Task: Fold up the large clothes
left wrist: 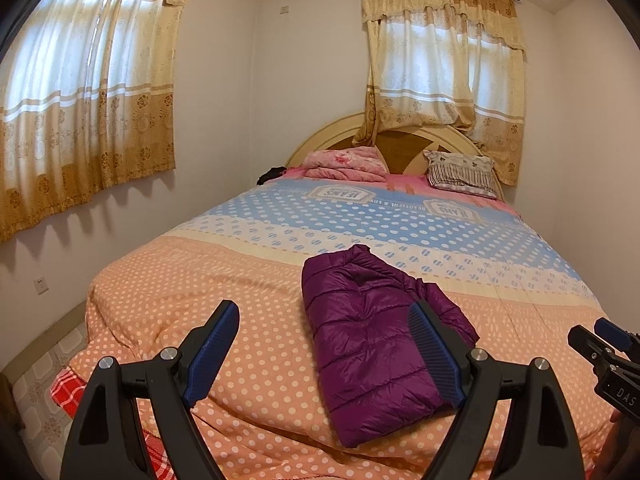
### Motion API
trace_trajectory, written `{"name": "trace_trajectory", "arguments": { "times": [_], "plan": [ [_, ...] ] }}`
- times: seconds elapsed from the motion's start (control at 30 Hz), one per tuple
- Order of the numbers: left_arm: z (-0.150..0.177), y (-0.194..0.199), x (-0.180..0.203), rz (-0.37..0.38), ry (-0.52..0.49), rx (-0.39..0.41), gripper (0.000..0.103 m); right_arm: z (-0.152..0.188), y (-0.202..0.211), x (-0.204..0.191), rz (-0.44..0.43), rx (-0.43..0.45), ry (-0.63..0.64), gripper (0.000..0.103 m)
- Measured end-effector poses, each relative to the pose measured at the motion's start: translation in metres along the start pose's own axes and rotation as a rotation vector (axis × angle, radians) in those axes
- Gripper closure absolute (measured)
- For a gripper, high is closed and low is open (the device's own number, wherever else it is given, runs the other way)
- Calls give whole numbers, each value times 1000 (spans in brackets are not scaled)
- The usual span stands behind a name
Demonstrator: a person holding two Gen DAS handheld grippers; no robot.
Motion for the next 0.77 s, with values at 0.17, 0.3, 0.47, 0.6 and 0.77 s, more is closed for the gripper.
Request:
{"name": "trace_trajectory", "arguments": {
  "times": [0.17,0.3,0.47,0.6,0.77],
  "plan": [
    [1,0,2,3,-9,-4,16,0,0,-1,0,1,3,27],
    [1,0,2,0,-6,-3,16,0,0,-2,1,2,3,27],
    [3,-3,3,-7,-5,-18,16,0,0,-3,1,1,7,27],
    [5,-5,3,-5,-14,-28,16,-2,0,-5,-2,2,15,27],
    [5,-3,5,6,-23,-21,16,-3,0,-8,-1,3,28,27]
  ]
}}
Point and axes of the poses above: each gripper's, at about its wrist camera, not at the fingertips, and y roughly against the way its jaws point, x to its right, z to its underside, the point moved 3 cm from there along -y, roughly the way its jaws point, and after that the axes turned 1 degree about -x, right-handed, at the moved point
